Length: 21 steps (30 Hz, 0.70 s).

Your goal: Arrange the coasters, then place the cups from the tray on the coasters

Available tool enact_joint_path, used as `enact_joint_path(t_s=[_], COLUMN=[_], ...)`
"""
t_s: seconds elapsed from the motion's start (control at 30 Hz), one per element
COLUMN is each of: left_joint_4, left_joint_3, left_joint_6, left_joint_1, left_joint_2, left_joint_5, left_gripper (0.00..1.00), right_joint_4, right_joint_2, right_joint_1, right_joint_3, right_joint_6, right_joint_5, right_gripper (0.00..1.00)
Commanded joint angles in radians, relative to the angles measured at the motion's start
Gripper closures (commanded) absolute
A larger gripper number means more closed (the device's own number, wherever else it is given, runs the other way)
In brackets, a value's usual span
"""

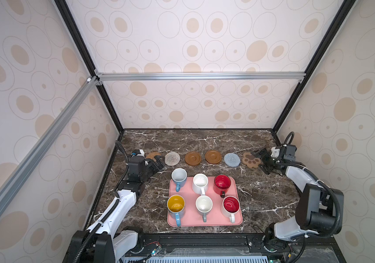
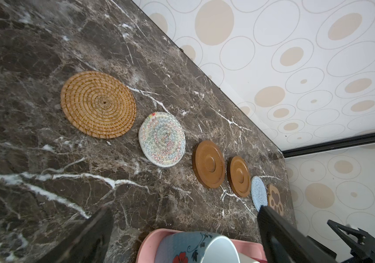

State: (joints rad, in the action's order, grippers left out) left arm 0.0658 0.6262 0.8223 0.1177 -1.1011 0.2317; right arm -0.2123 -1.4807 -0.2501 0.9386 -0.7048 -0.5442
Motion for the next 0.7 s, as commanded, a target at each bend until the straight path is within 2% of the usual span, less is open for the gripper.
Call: enact_joint_path(t_s=[0.0, 0.23, 0.4, 0.53, 0.67], left_joint_4=[0.0, 0.03, 0.007, 0.024, 0.04], left_joint_3=[0.069, 0.131, 0.186, 0.188, 0.156], left_joint_6=[-0.063, -0.106, -0.128, -0.109, -0.076], left_joint_1=[-0.006, -0.007, -0.007, -0.007, -0.007], left_joint_2=[-0.041, -0.134, -0.204, -0.222, -0.213], left_joint_5=[-0.01, 0.024, 0.042, 0.054, 0.065], left_gripper=[0.0, 0.0, 0.0, 0.0, 0.0], right_joint_4=[-0.142, -0.248, -0.292, -0.205, -0.155], right_joint_2=[0.061, 0.144, 0.138, 0.045, -0.149], right_joint_1=[-0.005, 0.0, 0.046, 0.136, 0.26], right_joint_3=[0.008, -0.001, 0.037, 0.093, 0.241], right_joint_6=[0.104, 0.204, 0.251, 0.211, 0.183], right_joint_5=[0.036, 0.067, 0.108, 0.071, 0.034], right_gripper=[0.0, 0.0, 0.0, 0.0, 0.0])
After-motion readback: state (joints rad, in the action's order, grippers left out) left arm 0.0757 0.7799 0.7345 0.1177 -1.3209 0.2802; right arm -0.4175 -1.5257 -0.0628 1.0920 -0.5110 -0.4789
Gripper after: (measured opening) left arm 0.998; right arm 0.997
